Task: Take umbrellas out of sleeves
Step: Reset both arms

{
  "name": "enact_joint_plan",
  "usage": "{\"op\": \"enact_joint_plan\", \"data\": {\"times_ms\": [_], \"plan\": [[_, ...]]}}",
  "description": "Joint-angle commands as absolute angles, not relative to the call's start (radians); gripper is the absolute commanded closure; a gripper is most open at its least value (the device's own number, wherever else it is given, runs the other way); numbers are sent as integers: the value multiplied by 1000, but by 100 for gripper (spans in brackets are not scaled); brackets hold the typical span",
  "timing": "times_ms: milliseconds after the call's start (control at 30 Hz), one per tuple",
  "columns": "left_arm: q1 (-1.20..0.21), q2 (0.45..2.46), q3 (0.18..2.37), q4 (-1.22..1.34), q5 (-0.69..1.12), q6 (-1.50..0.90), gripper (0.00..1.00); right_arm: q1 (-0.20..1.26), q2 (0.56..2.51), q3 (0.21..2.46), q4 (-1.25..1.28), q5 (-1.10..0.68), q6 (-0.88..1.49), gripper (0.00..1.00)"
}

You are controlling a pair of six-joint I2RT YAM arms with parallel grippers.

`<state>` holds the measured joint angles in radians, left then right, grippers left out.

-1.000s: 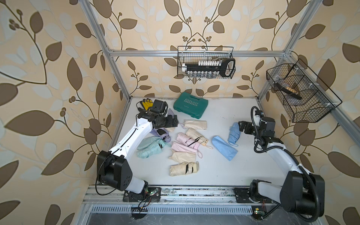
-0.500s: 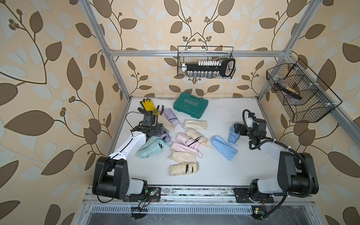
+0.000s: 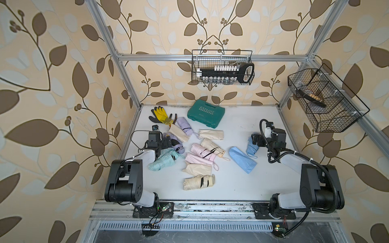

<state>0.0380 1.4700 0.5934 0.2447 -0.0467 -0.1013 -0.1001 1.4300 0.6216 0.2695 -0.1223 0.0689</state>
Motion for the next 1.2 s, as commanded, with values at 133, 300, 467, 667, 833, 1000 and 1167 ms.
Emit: {"op": "enact_joint_plan", "data": {"times_ms": [133, 300, 467, 667, 833, 1000, 1167], "plan": [[30, 1475, 449, 617, 9, -24, 1, -95, 1439, 602, 307, -135, 57, 1], [13, 1498, 394, 729, -3, -13, 1, -93, 1448, 595, 323, -147, 52, 1], [11, 1503, 389, 747, -7, -14, 1, -92, 1453, 581, 360, -137, 61, 1], [10, 1496, 388, 735, -8, -15, 1, -92, 1443, 546, 445, -114, 71, 1], [11, 1496, 389, 736, -8, -15, 1, -89, 1429, 490, 538, -106, 64, 1], [9, 1502, 386, 752, -9, -12, 1, -87, 1415, 435, 640, -119, 51, 1], [9, 1502, 385, 752, -11, -11, 1, -87, 1426, 365, 773, -136, 44, 1]]}}
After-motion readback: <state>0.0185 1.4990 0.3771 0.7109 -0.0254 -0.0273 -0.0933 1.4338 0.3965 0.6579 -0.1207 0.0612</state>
